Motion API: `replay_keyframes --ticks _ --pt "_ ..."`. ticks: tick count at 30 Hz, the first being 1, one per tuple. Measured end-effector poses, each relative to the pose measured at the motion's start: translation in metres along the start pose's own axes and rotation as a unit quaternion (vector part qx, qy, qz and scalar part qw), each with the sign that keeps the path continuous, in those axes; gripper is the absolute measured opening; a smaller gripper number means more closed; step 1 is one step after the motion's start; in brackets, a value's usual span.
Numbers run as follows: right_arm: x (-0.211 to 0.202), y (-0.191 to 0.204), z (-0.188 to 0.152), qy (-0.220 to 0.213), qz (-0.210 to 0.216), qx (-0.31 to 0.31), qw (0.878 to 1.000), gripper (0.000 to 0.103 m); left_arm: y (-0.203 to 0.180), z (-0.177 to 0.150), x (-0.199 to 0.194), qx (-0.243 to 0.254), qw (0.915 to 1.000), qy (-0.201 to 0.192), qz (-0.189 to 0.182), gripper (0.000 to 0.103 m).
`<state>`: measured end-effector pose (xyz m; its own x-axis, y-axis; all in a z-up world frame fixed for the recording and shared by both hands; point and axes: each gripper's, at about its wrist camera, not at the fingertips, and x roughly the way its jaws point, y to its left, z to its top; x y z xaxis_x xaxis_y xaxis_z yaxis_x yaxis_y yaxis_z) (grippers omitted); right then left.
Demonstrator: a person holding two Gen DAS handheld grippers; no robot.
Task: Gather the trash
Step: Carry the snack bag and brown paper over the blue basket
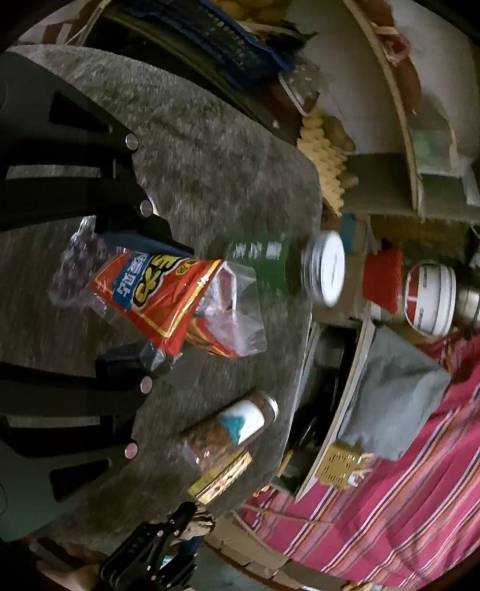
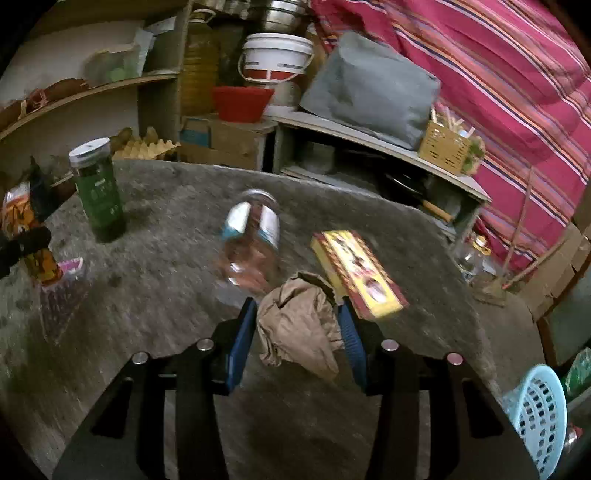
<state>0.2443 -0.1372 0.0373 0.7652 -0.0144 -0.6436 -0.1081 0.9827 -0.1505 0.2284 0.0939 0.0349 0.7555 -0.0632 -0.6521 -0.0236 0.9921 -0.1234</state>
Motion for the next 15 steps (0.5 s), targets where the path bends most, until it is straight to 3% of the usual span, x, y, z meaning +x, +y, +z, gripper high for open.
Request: replay_keyframes --ticks 15 --pt "-0.040 -0.092 -0.057 -0.004 -0.021 0.049 0.999 0.046 -0.089 -0.021 -0.009 0.062 0.9977 -0.002 -0.026 0.040"
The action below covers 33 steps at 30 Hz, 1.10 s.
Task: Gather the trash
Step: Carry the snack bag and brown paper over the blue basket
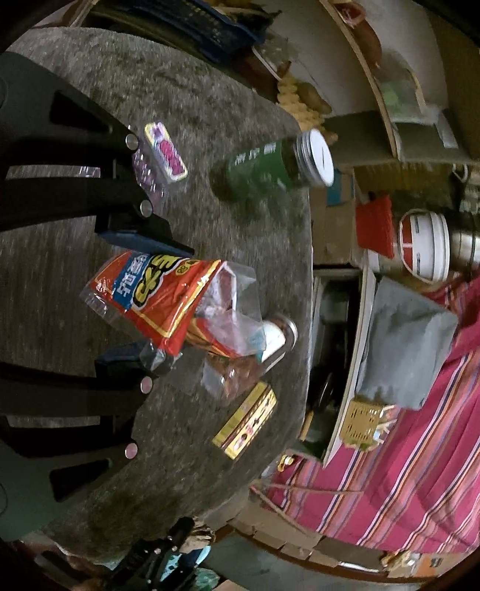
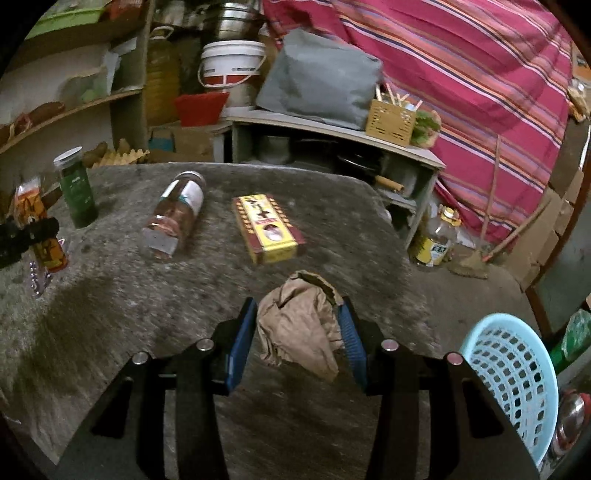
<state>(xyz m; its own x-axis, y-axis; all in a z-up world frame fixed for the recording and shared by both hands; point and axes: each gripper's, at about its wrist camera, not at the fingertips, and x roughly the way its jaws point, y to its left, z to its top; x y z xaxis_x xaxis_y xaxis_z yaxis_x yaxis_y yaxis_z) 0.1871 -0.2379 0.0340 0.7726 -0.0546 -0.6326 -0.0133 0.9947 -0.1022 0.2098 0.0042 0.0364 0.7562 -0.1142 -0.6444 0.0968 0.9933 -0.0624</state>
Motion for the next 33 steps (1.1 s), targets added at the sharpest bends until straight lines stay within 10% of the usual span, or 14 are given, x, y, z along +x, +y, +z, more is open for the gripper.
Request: replay_keyframes --ticks 19,33 --pt "-0.028 -0.121 -0.019 -0.026 -0.018 0.094 0.995 0.046 -0.154 -0.006 -0.012 0.104 0.9928 -0.024 -0.055 0.040" --pt "-0.057 -0.243 -0.076 -0.012 -0.106 0.178 0.978 0.046 -0.293 -0.018 -0.013 0.141 0.9793 -0.026 -0.143 0.040"
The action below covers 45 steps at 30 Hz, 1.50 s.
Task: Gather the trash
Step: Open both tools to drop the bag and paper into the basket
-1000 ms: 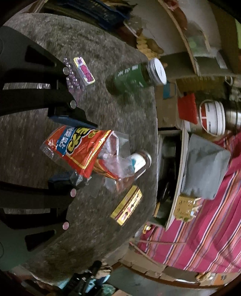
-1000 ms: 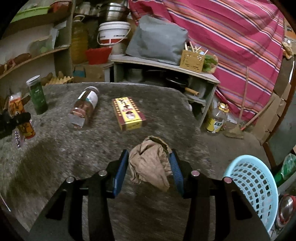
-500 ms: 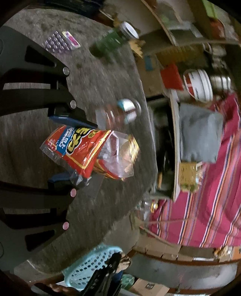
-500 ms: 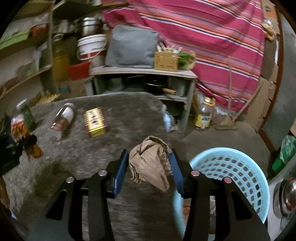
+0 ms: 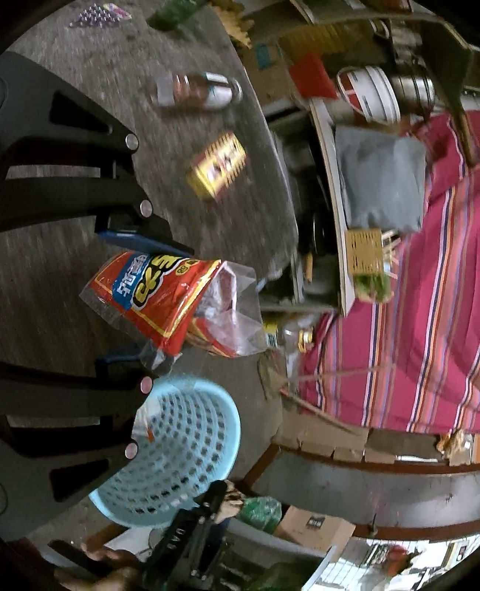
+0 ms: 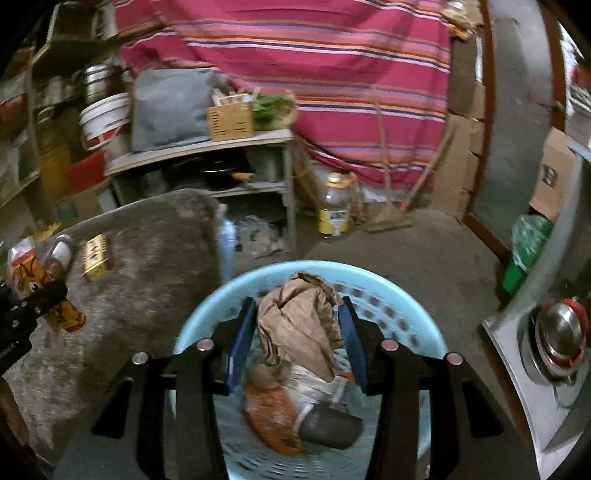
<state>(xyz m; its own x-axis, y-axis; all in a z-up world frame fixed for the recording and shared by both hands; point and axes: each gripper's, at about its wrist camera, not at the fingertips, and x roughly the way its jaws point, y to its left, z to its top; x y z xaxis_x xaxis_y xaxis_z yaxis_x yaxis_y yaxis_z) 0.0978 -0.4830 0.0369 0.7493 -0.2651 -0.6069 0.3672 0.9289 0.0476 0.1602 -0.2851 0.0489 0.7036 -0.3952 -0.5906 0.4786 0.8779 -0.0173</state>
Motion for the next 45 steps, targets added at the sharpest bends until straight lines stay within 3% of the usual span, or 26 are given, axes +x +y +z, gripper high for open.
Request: replay_keyframes --ticks 8,18,21,22,23,25,26,31,40,42,43,44,45 --pt "0.002 -0.039 -0.010 0.009 -0.018 0.012 1.000 0.046 -0.064 0.004 0.029 0.017 0.9991 0.006 -0.038 0.040" --pt "0.006 -0.067 -0.018 0.025 -0.022 0.029 0.999 0.045 -0.115 0.007 0.060 0.030 0.9965 0.015 -0.077 0.041" --pt "0.007 -0.071 -0.019 0.026 -0.021 0.034 0.999 0.045 -0.121 0.012 0.063 0.030 0.9948 0.021 -0.095 0.042" --pt "0.007 -0.071 -0.020 0.027 -0.021 0.033 0.999 0.045 -0.121 0.013 0.063 0.029 0.9947 0.021 -0.096 0.048" --pt "0.007 -0.072 -0.020 0.028 -0.022 0.034 0.999 0.045 -0.122 0.014 0.062 0.029 0.9949 0.019 -0.094 0.062" --pt "0.008 -0.074 -0.021 0.029 -0.022 0.036 0.999 0.046 -0.120 0.017 0.057 0.029 0.9959 0.007 -0.085 0.080" --pt "0.008 -0.074 -0.021 0.030 -0.022 0.037 0.999 0.046 -0.118 0.019 0.053 0.028 0.9964 -0.001 -0.079 0.083" --pt "0.011 -0.072 -0.021 0.030 -0.019 0.033 0.999 0.046 -0.096 0.021 0.044 0.021 0.9989 -0.009 -0.040 0.092" --pt "0.020 -0.040 -0.018 0.037 -0.005 0.022 0.999 0.047 -0.046 0.009 0.032 0.002 0.9998 -0.007 0.018 0.095" --pt "0.021 -0.033 -0.017 0.035 -0.006 0.026 0.999 0.055 -0.035 0.006 0.027 -0.009 0.9997 -0.009 0.022 0.096" --pt "0.022 -0.030 -0.017 0.032 -0.008 0.032 0.999 0.082 -0.031 0.006 0.025 -0.011 0.9996 -0.009 0.023 0.096" --pt "0.022 -0.028 -0.017 0.028 -0.009 0.036 0.999 0.096 -0.026 0.004 0.023 -0.015 0.9995 -0.009 0.025 0.097" --pt "0.023 -0.025 -0.018 0.025 -0.011 0.037 0.999 0.096 -0.022 0.003 0.021 -0.017 0.9994 -0.009 0.027 0.097"
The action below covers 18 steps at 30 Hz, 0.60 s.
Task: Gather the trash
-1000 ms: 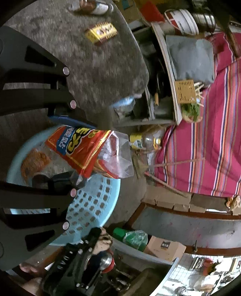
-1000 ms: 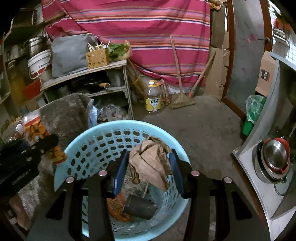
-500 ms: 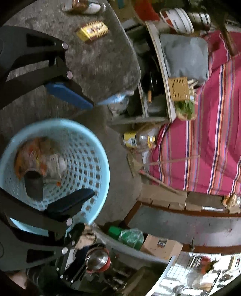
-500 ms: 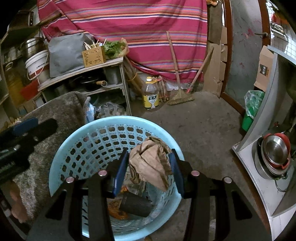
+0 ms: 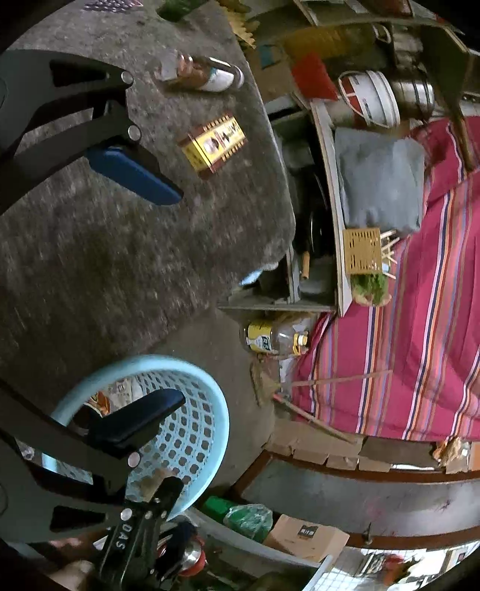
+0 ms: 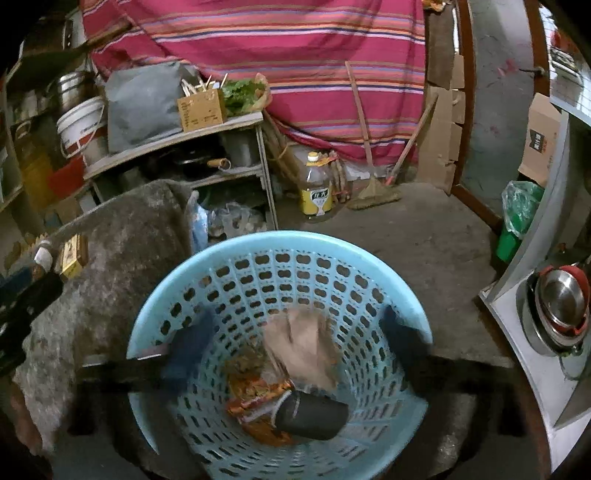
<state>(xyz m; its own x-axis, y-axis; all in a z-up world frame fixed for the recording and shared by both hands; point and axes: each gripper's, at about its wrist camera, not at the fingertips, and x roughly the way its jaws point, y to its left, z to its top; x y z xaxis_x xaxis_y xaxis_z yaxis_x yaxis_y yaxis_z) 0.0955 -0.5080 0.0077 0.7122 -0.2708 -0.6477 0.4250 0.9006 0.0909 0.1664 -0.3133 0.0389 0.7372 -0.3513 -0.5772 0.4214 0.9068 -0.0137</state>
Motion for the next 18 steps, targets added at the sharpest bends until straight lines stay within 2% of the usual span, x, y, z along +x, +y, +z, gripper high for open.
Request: replay_keyframes --ticks 8,13,18 --pt "0.005 0.016 -0.006 0.021 -0.005 -0.001 1.000 0.099 0.027 -0.008 -0.022 -0.010 0.9997 -0.012 0.017 0.097" --pt "-0.013 0.030 -0.014 0.004 0.017 0.001 1.000 0.099 0.044 -0.015 -0.042 -0.017 0.9994 -0.018 0.026 0.097" --pt "-0.041 0.059 -0.024 -0.019 0.035 -0.004 0.999 0.099 0.068 -0.027 -0.075 -0.012 0.9986 -0.032 0.041 0.097"
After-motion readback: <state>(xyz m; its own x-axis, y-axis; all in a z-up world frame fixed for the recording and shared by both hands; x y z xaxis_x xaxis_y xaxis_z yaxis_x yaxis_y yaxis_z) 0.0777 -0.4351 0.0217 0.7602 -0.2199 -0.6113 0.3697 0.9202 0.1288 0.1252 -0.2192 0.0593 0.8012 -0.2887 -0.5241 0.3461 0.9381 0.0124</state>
